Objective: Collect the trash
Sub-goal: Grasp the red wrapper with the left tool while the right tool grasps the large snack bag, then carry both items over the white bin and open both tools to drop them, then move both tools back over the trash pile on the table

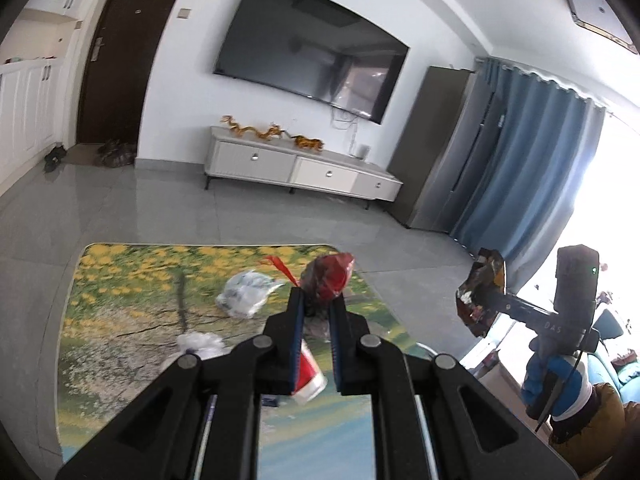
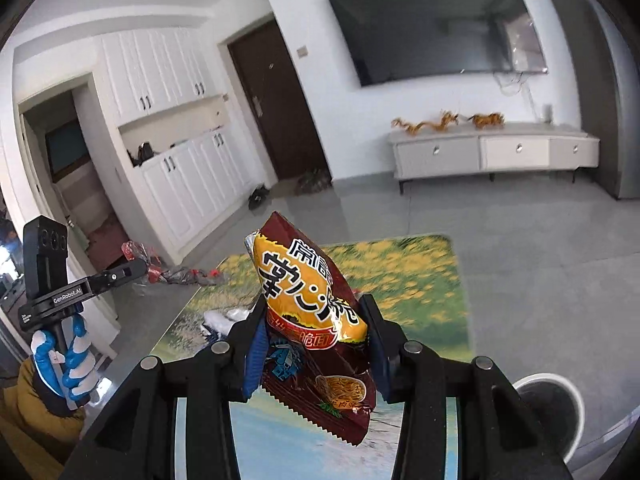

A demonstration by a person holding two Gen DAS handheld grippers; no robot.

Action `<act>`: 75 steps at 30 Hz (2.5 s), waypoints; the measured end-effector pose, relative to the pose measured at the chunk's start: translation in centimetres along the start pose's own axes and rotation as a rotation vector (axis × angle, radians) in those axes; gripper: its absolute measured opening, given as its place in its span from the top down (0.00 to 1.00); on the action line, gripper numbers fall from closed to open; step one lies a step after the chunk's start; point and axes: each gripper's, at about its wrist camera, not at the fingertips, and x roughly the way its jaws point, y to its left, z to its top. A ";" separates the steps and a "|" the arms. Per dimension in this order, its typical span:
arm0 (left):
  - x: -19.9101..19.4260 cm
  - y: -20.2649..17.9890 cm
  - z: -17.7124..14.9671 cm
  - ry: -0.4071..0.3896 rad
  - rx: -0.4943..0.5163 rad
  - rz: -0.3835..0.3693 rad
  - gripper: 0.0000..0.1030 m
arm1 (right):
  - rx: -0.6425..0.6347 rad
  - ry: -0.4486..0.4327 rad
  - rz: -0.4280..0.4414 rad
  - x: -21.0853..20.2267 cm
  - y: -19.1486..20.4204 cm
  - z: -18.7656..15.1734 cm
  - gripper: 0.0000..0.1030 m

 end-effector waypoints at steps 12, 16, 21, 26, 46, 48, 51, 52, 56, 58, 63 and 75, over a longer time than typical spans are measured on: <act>9.7 -11.1 0.0 0.155 0.113 -0.156 0.89 | 0.145 -0.049 -0.200 -6.1 -11.2 -3.3 0.60; 15.1 -16.1 -0.8 0.240 0.164 -0.204 0.89 | 0.251 -0.029 -0.266 -6.7 -16.7 -6.0 0.60; 22.4 -22.0 -3.1 0.364 0.209 -0.250 0.89 | 0.365 0.040 -0.340 -6.1 -22.8 -9.7 0.59; 29.5 -25.7 -5.7 0.472 0.187 -0.267 0.89 | 0.424 0.107 -0.374 -3.9 -27.6 -11.9 0.58; 39.7 -27.7 -11.2 0.639 0.075 -0.252 0.54 | 0.532 0.267 -0.482 0.5 -34.3 -17.9 0.39; 38.6 -27.2 -10.3 0.612 0.075 -0.247 0.54 | 0.529 0.255 -0.485 -0.2 -33.8 -17.5 0.39; 36.5 -26.4 -8.8 0.563 0.081 -0.226 0.54 | 0.524 0.227 -0.484 -0.6 -33.4 -16.4 0.39; 35.5 -26.0 -8.2 0.541 0.083 -0.219 0.54 | 0.517 0.212 -0.481 -1.1 -32.9 -15.8 0.39; 31.9 -24.5 -6.0 0.459 0.093 -0.180 0.54 | 0.480 0.147 -0.457 -3.1 -30.4 -13.0 0.39; 30.3 -23.5 -5.0 0.429 0.089 -0.164 0.54 | 0.442 0.119 -0.449 -4.1 -28.8 -11.1 0.39; 24.6 -19.8 -2.3 0.318 0.077 -0.094 0.45 | 0.337 0.033 -0.404 -6.1 -23.7 -6.5 0.39; 9.2 -5.2 3.0 0.096 -0.014 0.114 0.45 | 0.135 -0.117 -0.252 -6.1 -10.5 2.6 0.39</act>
